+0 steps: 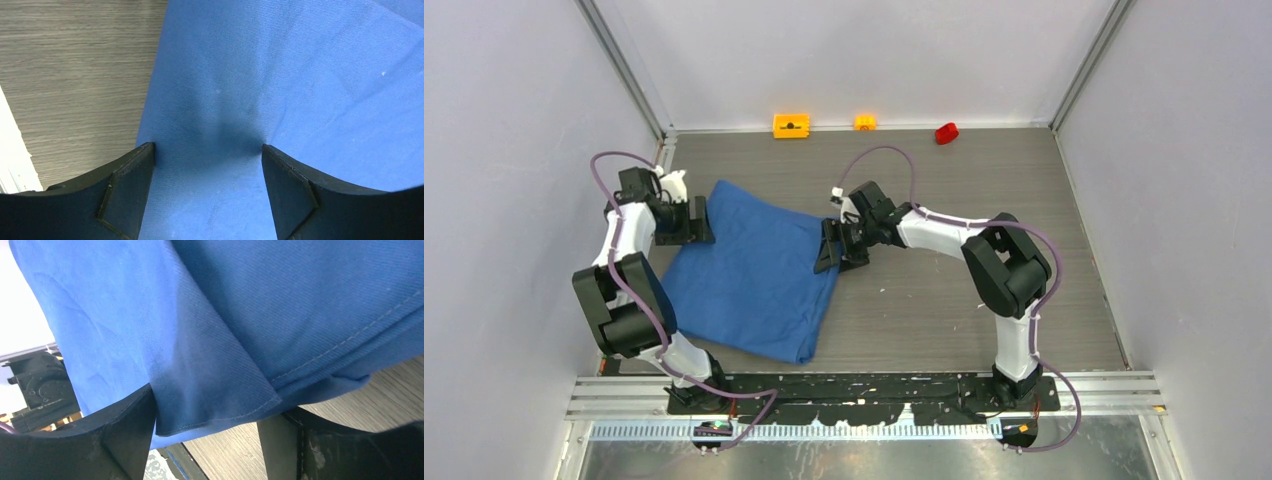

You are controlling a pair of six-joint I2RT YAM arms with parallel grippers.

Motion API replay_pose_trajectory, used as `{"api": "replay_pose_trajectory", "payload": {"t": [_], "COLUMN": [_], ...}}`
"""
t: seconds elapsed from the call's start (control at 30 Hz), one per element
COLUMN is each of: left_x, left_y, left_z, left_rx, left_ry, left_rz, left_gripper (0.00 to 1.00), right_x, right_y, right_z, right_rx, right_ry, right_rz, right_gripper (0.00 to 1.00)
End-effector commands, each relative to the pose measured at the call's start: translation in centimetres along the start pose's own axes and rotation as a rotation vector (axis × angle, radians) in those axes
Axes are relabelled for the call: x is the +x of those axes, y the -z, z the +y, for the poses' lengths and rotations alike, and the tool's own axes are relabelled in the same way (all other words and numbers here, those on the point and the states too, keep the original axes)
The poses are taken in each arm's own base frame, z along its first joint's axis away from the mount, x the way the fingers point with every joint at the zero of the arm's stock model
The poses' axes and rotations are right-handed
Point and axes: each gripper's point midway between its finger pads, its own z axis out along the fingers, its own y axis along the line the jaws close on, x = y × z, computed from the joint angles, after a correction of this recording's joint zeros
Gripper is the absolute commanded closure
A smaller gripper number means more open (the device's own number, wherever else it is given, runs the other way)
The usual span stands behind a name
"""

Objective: Open and lay out the surgical kit
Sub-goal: Move the surgical kit at the center of the board.

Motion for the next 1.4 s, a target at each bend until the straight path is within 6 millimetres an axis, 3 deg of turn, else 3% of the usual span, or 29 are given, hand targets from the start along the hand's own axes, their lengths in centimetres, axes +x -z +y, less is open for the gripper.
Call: {"api": "replay_pose_trajectory", "payload": {"t": [0.0,0.3,0.6,0.97,1.1,1.23,1.37], "left_x": [0.6,0.7,0.3,-0.8,0.2,1.2,0.8], "left_y": [-0.5,-2.8,-5.8,-8.4,-9.1,-9.5,-10.3], "left_z": [-7.2,-12.1,-18.4,-27.5,-30.2,-32.5,-33.4], "left_rx": [0.272,0.337,0.486,0.627,0.655,0.68,0.671], "left_ry": [0.057,0.033,0.036,-0.009,-0.009,-0.013,-0.017], "left_rz": [0.045,0.101,0.191,0.22,0.245,0.265,0.248], "left_gripper": [0.23,0.24,0.25,0.26,0.26,0.26,0.26], "right_x": [-4.0,-7.1,-10.6,-12.3,-12.9,-13.1,-13.7], "right_y": [1.4,3.9,8.8,16.5,19.4,21.6,22.7], "right_z": [1.9,-0.5,-5.7,-12.9,-15.0,-16.8,-18.3], "right_rx": [-0.07,-0.056,0.065,0.265,0.316,0.341,0.323], "right_ry": [0.023,-0.034,-0.048,-0.047,-0.04,-0.037,-0.064], "right_rz": [-0.09,-0.163,-0.282,-0.39,-0.402,-0.396,-0.395], "right_gripper": [0.28,0.34,0.34,0.33,0.31,0.3,0.3]}}
